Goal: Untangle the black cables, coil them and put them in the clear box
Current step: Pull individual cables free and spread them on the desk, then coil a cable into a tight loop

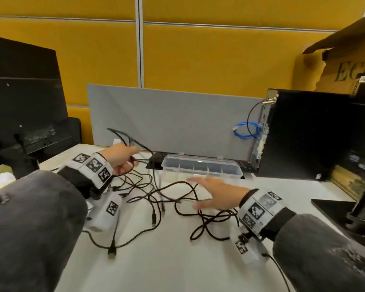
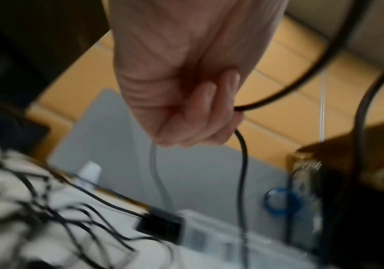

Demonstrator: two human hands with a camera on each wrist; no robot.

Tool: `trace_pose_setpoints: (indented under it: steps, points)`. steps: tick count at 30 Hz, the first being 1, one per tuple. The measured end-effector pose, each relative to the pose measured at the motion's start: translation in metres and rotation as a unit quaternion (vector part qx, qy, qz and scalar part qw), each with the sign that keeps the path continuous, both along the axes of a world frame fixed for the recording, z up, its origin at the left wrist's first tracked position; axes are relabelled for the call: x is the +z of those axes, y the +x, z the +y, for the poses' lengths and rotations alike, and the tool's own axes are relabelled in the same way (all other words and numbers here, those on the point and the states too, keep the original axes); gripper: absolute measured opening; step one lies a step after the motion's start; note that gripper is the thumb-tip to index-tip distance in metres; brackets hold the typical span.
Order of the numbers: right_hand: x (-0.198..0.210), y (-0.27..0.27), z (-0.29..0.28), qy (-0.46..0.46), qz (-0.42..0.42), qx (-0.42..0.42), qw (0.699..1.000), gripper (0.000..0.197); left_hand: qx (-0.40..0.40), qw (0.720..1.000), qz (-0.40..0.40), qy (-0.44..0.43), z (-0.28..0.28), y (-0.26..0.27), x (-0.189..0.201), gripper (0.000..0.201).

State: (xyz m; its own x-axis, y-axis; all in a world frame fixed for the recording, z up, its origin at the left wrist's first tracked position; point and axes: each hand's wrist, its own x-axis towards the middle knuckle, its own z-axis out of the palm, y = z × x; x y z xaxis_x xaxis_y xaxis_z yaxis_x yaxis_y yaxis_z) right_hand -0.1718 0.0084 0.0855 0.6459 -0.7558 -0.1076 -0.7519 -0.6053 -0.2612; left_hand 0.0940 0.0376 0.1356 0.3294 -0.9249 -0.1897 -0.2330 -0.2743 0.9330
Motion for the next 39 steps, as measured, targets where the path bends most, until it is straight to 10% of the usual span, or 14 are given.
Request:
trace_pose_setpoints:
  steps: [2,4,11,16,19,22,26,30,35,39]
  points:
    - [-0.017,-0.013,-0.004,0.052,0.13,-0.042,0.989,0.073,0.034,0.963,-0.266,0.034,-0.013,0.015,-0.006,0.021]
    - [-0.028,-0.021,-0.005,0.076,0.162,-0.059,0.982,0.058,0.042,0.867,-0.492,0.063,-0.022,0.025,-0.018,0.03]
    - [-0.032,-0.061,-0.012,0.133,0.127,-0.051,0.982,0.025,0.045,0.717,-0.689,0.09,-0.025,0.054,-0.035,0.033]
    - [-0.013,-0.125,-0.028,0.041,0.032,-0.193,0.98,0.032,0.052,0.723,-0.676,0.129,-0.017,0.073,-0.037,0.041]
    - [-0.013,-0.151,-0.036,-0.068,-0.092,-0.345,0.932,0.032,0.085,0.777,-0.61,0.132,-0.023,0.085,-0.047,0.042]
    - [-0.014,-0.16,-0.032,-0.154,0.039,-0.438,0.885,0.032,0.133,0.838,-0.515,0.123,-0.032,0.088,-0.042,0.036]
    - [-0.007,-0.118,-0.017,-0.199,0.092,-0.33,0.918,0.051,0.135,0.863,-0.478,0.09,-0.046,0.088,-0.04,0.019]
    - [-0.006,-0.041,0.008,0.017,0.023,-0.067,0.997,0.056,0.121,0.877,-0.455,0.098,-0.049,0.082,-0.046,0.028]
    - [-0.023,-0.03,0.023,0.146,0.12,0.029,0.982,0.033,0.142,0.85,-0.489,0.137,-0.035,0.055,-0.024,0.059]
    - [-0.021,-0.047,0.013,0.088,0.022,0.046,0.995,0.029,0.069,0.823,-0.564,0.021,-0.017,0.008,0.001,0.051]
